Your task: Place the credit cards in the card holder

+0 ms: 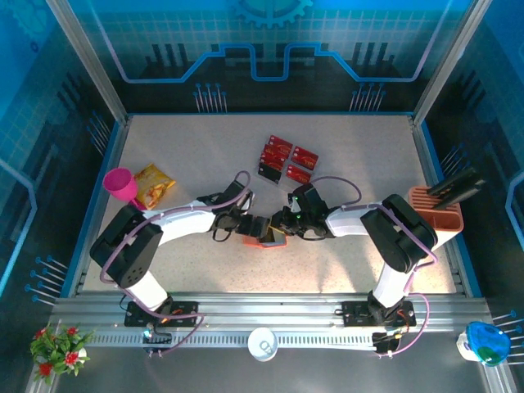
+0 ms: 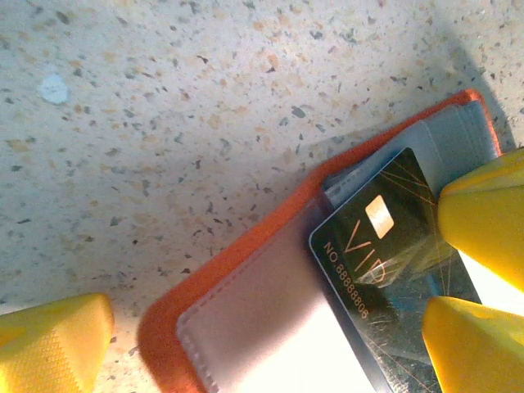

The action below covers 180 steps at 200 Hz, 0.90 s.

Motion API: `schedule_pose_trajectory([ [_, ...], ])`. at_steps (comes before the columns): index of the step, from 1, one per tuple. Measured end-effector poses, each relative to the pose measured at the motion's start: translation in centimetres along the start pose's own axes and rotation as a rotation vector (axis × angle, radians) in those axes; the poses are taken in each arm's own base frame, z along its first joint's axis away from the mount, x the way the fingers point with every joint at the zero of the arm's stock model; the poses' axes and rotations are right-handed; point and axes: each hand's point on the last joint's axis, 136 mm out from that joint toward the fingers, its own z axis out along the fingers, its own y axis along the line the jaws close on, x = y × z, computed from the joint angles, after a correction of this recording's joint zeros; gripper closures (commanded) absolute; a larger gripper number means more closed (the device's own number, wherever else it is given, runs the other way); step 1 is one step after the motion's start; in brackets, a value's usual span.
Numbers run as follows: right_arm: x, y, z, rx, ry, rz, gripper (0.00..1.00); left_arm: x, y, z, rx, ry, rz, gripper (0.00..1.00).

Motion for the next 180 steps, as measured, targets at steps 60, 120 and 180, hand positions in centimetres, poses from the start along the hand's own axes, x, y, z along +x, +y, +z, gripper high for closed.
schedule_pose_trajectory([
  [60,0.0,0.0,0.0,0.0,0.0,0.0,0.81,0.0,0.6,-0.1,-0.013,0.0,-0.011,0.02],
  [120,-0.1,0.4,-0.2,-0.005,0.003,-0.005,0.68,0.7,1.4,0.7,-0.042,0.013,0.006,0.02],
  [180,0.0,0.7,-0.2,-0.004,0.016,-0.006,0.64,0.7,1.6,0.9,-0.05,0.014,0.007,0.03],
])
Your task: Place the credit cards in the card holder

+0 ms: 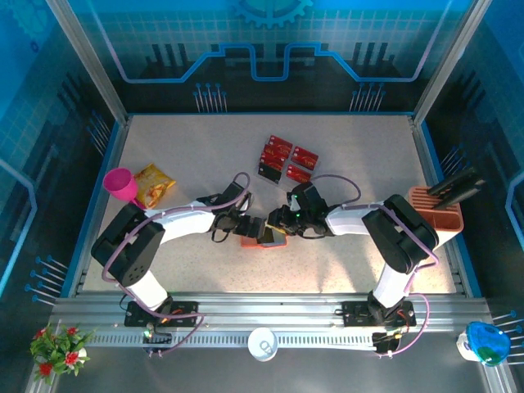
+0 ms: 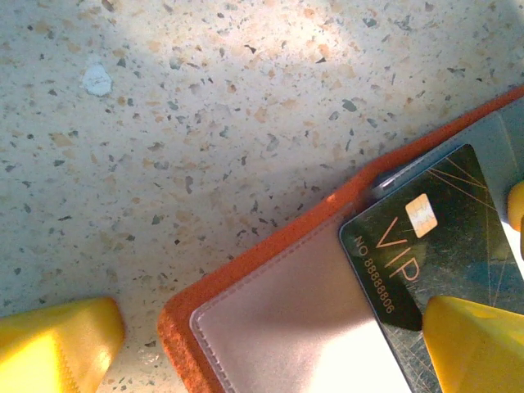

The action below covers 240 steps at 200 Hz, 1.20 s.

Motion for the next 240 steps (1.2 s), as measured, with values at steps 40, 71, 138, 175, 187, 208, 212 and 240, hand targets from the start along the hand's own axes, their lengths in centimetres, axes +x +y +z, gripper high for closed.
schedule_pose_trajectory([
  [40,-0.1,-0.2,-0.1,0.035,0.01,-0.009,0.65,-0.1,0.2,0.2,-0.011,0.008,-0.007,0.06],
  [71,-0.1,-0.4,-0.1,0.07,0.018,-0.015,0.66,-0.1,0.4,0.3,-0.017,0.011,-0.028,0.09],
  [138,-0.1,-0.2,0.2,0.069,0.041,-0.027,0.66,-0.2,0.7,0.5,-0.03,0.012,-0.058,0.12],
  [175,0.0,0.4,0.8,0.054,0.063,-0.037,0.68,-0.2,0.7,0.5,-0.032,0.014,-0.063,0.12],
  [187,0.0,0.4,0.9,0.052,0.067,-0.038,0.7,-0.2,0.7,0.5,-0.032,0.014,-0.064,0.12],
  [208,0.1,0.4,1.0,0.048,0.076,-0.036,0.74,-0.2,0.7,0.5,-0.032,0.014,-0.064,0.12],
  [212,0.2,0.4,1.1,0.046,0.078,-0.036,0.75,-0.2,0.7,0.5,-0.032,0.014,-0.064,0.13],
  [240,0.2,0.4,1.3,0.037,0.088,-0.036,0.82,-0.2,0.8,0.5,-0.032,0.014,-0.064,0.12],
])
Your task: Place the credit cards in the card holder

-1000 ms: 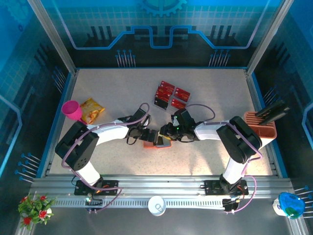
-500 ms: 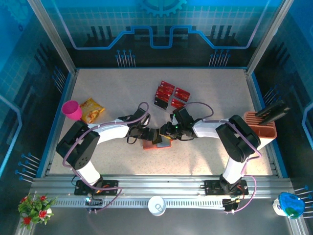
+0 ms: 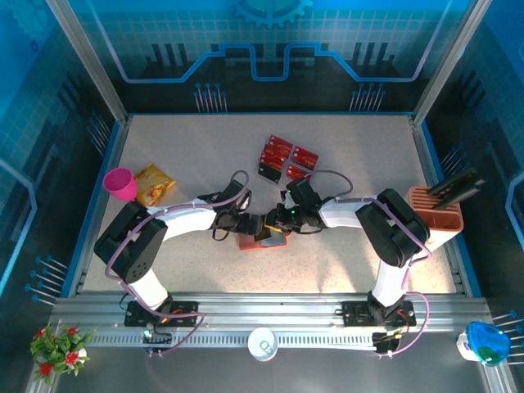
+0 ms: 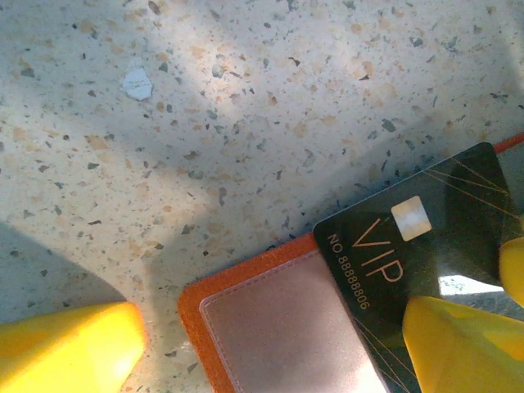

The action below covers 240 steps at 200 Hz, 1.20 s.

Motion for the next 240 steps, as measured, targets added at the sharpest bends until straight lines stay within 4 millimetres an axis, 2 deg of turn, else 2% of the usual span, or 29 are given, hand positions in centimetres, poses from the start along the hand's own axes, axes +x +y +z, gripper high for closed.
schedule_pose_trajectory([
  [28,0.0,0.2,0.4,-0.024,0.011,0.003,1.0,0.0,0.0,0.0,0.001,0.0,0.0,0.11],
  [54,0.0,0.9,0.5,-0.064,0.008,0.0,1.0,-0.1,-0.2,-0.2,0.006,0.004,0.0,0.07],
  [91,0.3,0.1,0.4,-0.101,-0.016,0.016,1.0,-0.3,-0.7,-0.8,0.036,0.023,-0.009,0.03],
  [137,0.7,-0.7,-1.0,-0.117,-0.052,0.032,1.0,-1.6,-0.4,-1.9,0.046,0.021,-0.04,0.02],
  [184,0.1,0.1,-3.0,-0.135,-0.115,0.017,1.0,-2.0,-0.6,-3.6,0.06,-0.004,-0.043,0.02],
  [211,-0.7,0.2,-4.3,-0.137,-0.161,0.019,1.0,-1.2,-0.3,-4.1,0.061,-0.004,-0.044,0.02],
  [240,-1.1,0.4,-5.1,-0.138,-0.194,0.015,1.0,0.8,0.3,-3.6,0.043,0.041,-0.045,0.02],
])
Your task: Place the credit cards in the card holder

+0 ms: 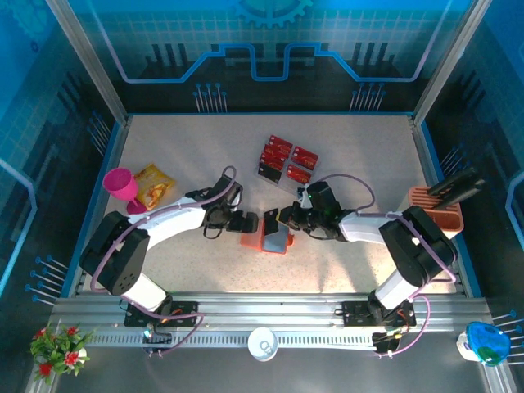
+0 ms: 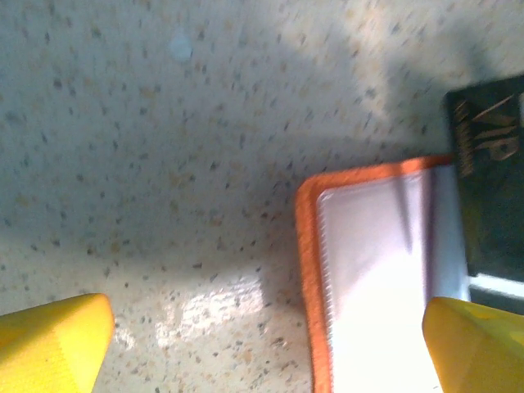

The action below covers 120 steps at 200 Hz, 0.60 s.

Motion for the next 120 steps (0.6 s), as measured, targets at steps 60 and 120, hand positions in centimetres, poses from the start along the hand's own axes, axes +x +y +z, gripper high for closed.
schedule_pose_trajectory([
  [60,-0.1,0.0,-1.9,0.017,-0.076,-0.019,1.0,2.5,0.8,0.8,-0.051,0.063,-0.011,0.03],
  [120,1.9,0.3,-1.6,0.045,-0.092,-0.077,1.0,3.1,1.4,1.0,-0.089,0.074,-0.037,0.02],
])
